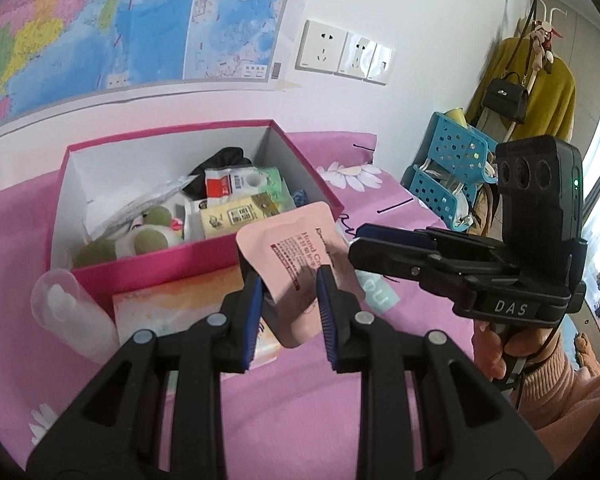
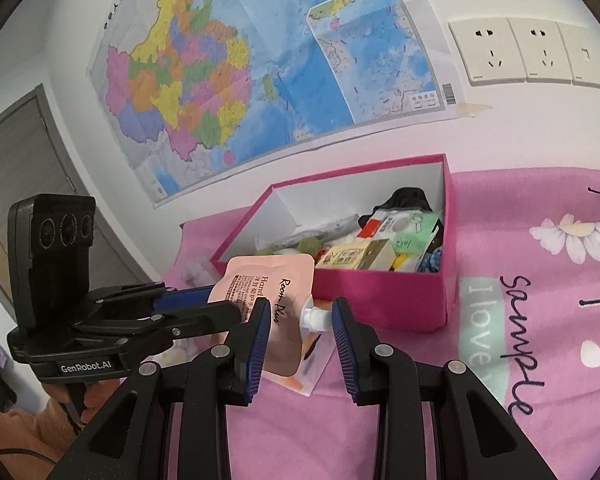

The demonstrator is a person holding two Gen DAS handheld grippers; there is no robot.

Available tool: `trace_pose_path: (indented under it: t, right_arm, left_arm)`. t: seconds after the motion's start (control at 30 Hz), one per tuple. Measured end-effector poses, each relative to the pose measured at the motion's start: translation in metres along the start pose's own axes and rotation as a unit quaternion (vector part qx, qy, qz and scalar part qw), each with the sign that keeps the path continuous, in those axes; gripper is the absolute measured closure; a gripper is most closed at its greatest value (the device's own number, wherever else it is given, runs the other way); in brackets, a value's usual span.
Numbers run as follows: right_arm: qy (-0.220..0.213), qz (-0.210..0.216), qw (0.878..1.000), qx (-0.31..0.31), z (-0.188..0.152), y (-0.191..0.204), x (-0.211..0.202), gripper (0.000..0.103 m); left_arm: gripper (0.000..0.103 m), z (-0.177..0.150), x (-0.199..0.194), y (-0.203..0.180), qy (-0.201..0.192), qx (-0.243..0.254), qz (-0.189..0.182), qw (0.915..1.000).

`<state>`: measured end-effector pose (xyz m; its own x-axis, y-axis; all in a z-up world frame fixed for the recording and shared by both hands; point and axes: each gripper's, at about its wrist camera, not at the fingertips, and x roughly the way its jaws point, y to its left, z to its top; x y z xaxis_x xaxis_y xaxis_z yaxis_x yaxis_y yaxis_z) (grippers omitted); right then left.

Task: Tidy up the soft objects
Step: 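Carry the hand cream pouch over the pink box with the right gripper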

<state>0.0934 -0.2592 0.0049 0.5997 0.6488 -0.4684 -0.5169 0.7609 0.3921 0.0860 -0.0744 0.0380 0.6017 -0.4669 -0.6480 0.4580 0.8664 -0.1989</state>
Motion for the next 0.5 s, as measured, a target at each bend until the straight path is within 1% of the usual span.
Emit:
trace_pose_path:
  t: [0.5]
  right_arm:
    - [-0.012,-0.007,1.000,-0.005,0.017,-0.006,0.006,0.071]
  left_arm:
    - [0.075,0.019,0.006,0.005,-0.011,0.003,0.005,0.9999]
